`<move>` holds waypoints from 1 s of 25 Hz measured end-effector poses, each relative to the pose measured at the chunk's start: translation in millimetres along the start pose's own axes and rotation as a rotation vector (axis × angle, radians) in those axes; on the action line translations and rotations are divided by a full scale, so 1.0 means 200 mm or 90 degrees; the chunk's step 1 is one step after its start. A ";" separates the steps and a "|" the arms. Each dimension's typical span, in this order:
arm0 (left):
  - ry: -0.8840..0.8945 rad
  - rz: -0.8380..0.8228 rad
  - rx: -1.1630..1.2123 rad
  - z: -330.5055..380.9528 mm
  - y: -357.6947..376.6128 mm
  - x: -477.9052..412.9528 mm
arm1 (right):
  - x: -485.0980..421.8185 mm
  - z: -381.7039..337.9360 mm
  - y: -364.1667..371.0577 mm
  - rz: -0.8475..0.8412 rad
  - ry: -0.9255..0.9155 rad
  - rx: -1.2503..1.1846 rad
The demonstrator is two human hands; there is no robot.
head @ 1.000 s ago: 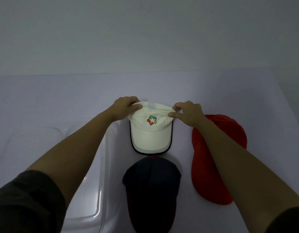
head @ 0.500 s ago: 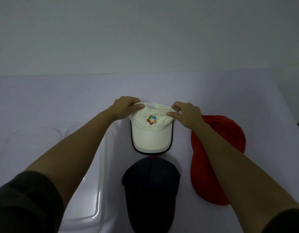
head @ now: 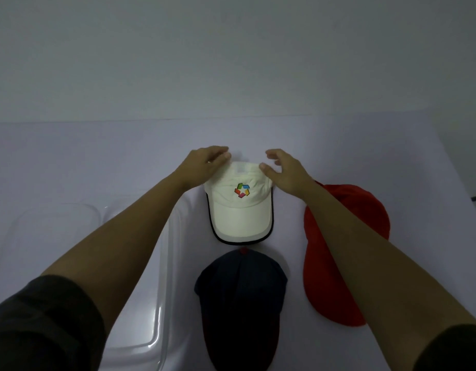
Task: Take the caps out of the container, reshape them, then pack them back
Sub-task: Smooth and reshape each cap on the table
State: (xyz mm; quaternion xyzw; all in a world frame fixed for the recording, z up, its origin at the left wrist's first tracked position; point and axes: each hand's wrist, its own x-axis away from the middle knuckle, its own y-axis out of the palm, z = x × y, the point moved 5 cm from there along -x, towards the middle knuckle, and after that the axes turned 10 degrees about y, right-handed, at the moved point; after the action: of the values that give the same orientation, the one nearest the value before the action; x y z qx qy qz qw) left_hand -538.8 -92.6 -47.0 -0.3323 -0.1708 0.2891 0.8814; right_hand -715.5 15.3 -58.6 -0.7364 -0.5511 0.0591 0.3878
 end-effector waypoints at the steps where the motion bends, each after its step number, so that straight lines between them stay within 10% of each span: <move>1: -0.002 0.034 0.021 0.01 -0.04 0.00 | 0.00 -0.02 -0.04 0.021 -0.014 -0.007; 14: 0.036 0.069 0.104 0.55 0.13 0.02 | 0.33 0.27 -0.72 0.211 0.010 -0.074; 25: 0.066 -0.243 0.137 0.86 0.91 0.14 | 0.78 0.90 -0.62 -0.096 0.154 -0.040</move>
State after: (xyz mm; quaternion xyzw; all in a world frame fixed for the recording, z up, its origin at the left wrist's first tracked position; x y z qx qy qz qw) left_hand -673.7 120.4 -43.9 -0.2121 -0.1531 0.1159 0.9582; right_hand -843.0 250.9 -51.7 -0.7063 -0.5558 -0.0767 0.4317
